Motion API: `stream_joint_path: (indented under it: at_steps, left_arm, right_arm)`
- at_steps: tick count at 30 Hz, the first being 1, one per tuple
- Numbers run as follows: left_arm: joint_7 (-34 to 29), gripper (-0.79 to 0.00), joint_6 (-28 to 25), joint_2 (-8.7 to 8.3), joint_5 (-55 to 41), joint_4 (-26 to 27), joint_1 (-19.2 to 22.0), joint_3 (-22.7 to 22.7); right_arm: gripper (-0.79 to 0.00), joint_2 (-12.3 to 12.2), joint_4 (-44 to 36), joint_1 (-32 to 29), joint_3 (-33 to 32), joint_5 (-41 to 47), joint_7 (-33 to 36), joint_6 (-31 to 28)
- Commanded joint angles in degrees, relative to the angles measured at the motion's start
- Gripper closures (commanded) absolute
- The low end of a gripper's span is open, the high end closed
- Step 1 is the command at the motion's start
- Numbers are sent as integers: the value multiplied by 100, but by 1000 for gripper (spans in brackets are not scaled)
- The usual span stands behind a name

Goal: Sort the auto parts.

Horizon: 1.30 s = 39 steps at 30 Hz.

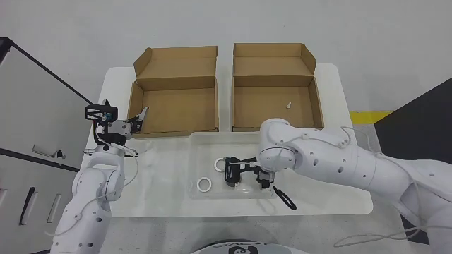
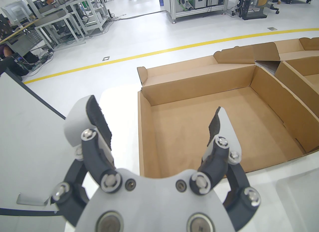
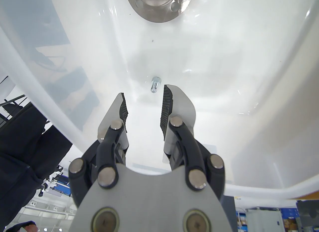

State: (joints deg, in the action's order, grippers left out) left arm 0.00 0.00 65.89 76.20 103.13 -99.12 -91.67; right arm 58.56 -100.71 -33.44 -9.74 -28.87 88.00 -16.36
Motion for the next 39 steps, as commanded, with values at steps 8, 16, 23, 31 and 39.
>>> stream_joint_path:
  at_steps: [8,16,23,31,39]
  left_arm:
    - [0,-785,0,0,0,0,0,0]
    - [0,-785,0,0,0,0,0,0]
    - [0,-785,0,0,0,0,0,0]
    - [0,-785,0,0,0,0,0,0]
    - [0,-785,0,0,0,0,0,0]
  right_arm:
    - [-311,80,150,-43,0,-39,0,0]
    - [-299,142,238,-84,0,-48,-8,-8]
    - [-292,178,344,-93,0,-53,-42,-41]
    - [-280,197,454,-143,0,-63,-64,-63]
    - [-252,213,542,-172,0,-99,-105,-104]
